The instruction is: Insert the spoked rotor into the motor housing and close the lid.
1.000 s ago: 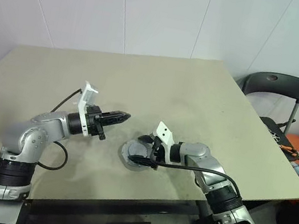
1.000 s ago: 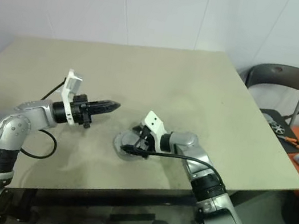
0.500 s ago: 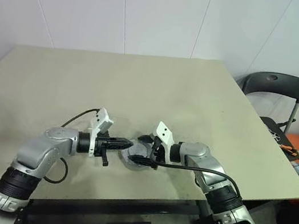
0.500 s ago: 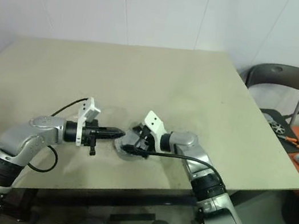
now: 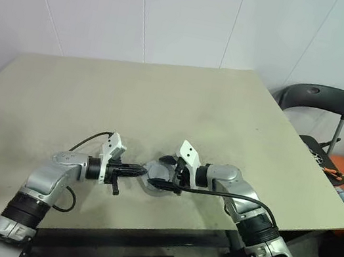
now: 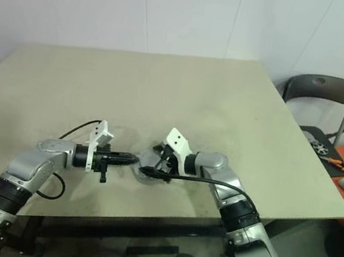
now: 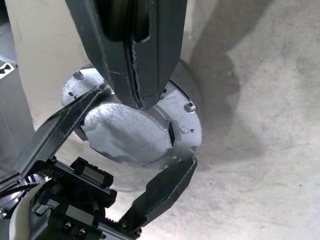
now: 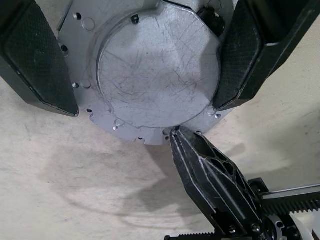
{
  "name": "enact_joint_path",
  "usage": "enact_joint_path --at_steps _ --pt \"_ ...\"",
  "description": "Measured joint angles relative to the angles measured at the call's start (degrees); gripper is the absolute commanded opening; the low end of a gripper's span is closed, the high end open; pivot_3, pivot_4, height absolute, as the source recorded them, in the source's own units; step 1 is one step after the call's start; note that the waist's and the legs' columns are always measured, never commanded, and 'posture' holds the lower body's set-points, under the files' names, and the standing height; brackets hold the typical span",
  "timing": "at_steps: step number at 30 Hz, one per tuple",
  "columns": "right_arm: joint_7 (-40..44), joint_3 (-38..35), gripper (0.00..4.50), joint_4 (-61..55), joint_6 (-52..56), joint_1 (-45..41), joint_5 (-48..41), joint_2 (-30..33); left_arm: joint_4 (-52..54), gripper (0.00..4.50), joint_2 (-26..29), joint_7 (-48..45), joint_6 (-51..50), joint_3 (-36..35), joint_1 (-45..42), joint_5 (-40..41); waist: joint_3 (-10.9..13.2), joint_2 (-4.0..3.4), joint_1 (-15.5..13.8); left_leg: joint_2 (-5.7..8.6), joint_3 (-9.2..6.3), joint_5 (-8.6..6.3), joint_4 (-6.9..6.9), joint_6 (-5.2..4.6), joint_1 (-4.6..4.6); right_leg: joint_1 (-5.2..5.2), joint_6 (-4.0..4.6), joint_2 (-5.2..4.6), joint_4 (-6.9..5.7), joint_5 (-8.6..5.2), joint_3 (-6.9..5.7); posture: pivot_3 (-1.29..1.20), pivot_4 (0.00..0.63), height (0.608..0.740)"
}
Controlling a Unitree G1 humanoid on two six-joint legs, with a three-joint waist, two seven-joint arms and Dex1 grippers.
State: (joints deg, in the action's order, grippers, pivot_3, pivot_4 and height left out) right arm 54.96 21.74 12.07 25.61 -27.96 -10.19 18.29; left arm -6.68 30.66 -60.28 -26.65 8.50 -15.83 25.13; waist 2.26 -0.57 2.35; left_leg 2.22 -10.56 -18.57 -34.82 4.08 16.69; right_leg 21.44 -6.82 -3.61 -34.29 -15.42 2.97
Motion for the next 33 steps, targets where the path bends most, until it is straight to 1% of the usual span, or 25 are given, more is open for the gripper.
enact_joint_path --at_steps 6,9,11,16,21,26,28,31,33 --pt "1.4 1.9 4.47 -6.2 -1.4 2.6 1.9 4.1 -4.2 0.00 -1.3 -1.4 2.8 -0.4 -0.8 -0.8 -0.3 0.04 -1.2 0.04 0.00 -0.11 0.07 0.14 0.04 0.00 -0.16 -0.04 0.14 -0.05 -0.01 0.00 0.000 0.740" --pt "2.3 3.8 4.47 -7.6 -4.6 2.9 3.1 5.6 -7.0 0.00 -1.7 -1.8 4.4 -0.9 -1.2 -1.0 -0.6 -0.17 -1.5 0.04 0.02 -0.19 0.08 0.22 0.03 0.00 -0.28 -0.06 0.17 -0.12 0.00 0.00 0.000 0.740" --pt "2.4 4.9 4.47 -8.4 -6.3 2.9 4.3 5.8 -9.8 0.00 -1.7 -1.6 4.5 -0.7 -0.9 -2.5 -0.6 -0.29 -1.4 0.04 0.04 -0.22 0.10 0.20 0.03 0.01 -0.35 -0.05 0.16 -0.12 0.00 0.00 0.000 0.740" --pt "2.2 5.0 4.47 -8.4 -7.5 3.1 5.0 5.7 -11.4 0.00 -2.8 -1.7 4.6 -0.5 -0.3 -3.4 -0.5 -0.04 -1.6 0.03 -0.02 -0.22 0.08 0.20 0.04 0.01 -0.30 -0.05 0.13 -0.14 -0.01 0.00 0.000 0.740" --pt "2.0 5.0 4.47 -7.3 -8.7 3.1 5.1 5.0 -9.2 0.00 -3.9 -1.4 1.7 -2.0 -0.2 -1.4 -0.5 -0.01 -1.4 0.01 -0.04 -0.22 0.09 0.20 -0.02 0.00 -0.23 -0.02 0.05 -0.18 -0.01 0.00 0.000 0.740" --pt "2.1 4.9 4.47 -5.8 -9.8 2.8 5.1 4.4 -5.1 0.00 -4.1 -0.5 -6.7 -9.5 -2.2 6.7 -0.5 0.03 -1.3 0.00 -0.06 -0.22 0.08 0.20 -0.13 -0.06 -0.21 0.00 -0.02 -0.19 -0.02 0.00 0.000 0.740" --pt "2.0 4.9 4.47 -5.6 -9.8 2.8 5.1 4.3 -3.0 0.00 -3.3 -0.5 -8.8 -11.0 -3.5 8.6 -0.5 0.03 -1.2 0.00 -0.04 -0.22 0.08 0.20 -0.19 -0.10 -0.20 0.01 -0.01 -0.19 -0.02 0.00 0.000 0.740" --pt "2.2 4.9 4.47 -5.6 -9.8 2.8 5.0 4.2 -0.1 0.00 -1.7 -0.6 -10.5 -11.3 -4.2 9.2 -0.5 0.02 -1.1 0.00 -0.02 -0.22 0.10 0.21 -0.19 -0.11 -0.21 0.01 0.00 -0.19 0.00 0.00 0.000 0.740" --pt "2.2 4.9 4.47 -5.6 -9.8 2.8 5.0 4.2 1.3 0.00 -1.1 -0.6 -10.6 -10.0 -3.7 8.5 -0.5 -0.02 -1.2 0.00 -0.03 -0.22 0.11 0.21 -0.19 -0.10 -0.21 0.01 0.00 -0.19 0.00 0.00 0.000 0.740"
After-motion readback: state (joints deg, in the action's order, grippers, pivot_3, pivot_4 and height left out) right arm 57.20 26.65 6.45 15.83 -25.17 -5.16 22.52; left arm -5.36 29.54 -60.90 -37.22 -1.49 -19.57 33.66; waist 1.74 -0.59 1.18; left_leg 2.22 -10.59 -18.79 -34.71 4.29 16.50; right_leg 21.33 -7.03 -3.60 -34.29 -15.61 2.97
